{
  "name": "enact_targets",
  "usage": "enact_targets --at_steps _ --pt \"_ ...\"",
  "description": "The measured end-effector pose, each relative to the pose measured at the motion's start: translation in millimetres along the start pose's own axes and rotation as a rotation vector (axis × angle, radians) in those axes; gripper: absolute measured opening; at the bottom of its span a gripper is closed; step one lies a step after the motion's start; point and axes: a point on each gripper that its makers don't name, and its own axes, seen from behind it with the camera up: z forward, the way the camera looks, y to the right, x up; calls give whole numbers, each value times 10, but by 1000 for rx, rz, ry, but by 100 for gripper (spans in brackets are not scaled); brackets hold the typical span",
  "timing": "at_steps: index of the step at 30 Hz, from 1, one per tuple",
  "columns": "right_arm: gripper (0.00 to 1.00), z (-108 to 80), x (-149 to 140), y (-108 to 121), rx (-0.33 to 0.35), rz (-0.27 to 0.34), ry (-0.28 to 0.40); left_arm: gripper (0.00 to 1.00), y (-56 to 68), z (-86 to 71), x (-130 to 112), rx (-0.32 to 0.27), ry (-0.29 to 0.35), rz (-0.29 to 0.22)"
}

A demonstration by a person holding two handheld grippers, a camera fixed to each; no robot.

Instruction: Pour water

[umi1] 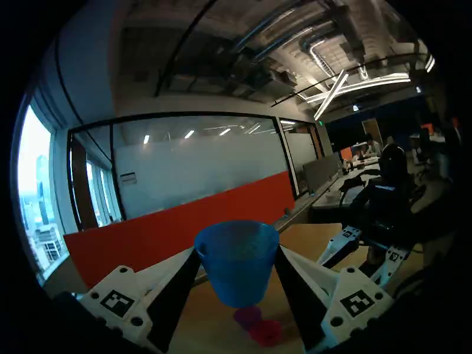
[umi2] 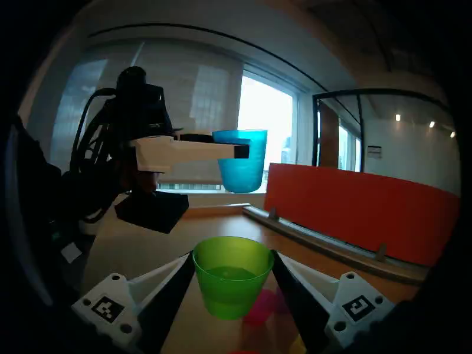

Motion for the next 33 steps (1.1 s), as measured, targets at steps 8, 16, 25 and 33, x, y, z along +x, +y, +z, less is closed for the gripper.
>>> enact_targets --at_steps 8,16,25,33 --pt "94 -13 15 43 -14 9 9 85 -51 16 -29 -4 -11 -125" --pt "94 -31 41 74 -24 19 14 85 -68 -23 -140 -1 -41 -118" --pt "94 -78 27 54 -13 51 -15 85 -53 -100 -444 -8 -119 -118" --pt "94 -102 -75 -11 -1 56 -65 85 -8 -189 -748 -25 -196 -116"
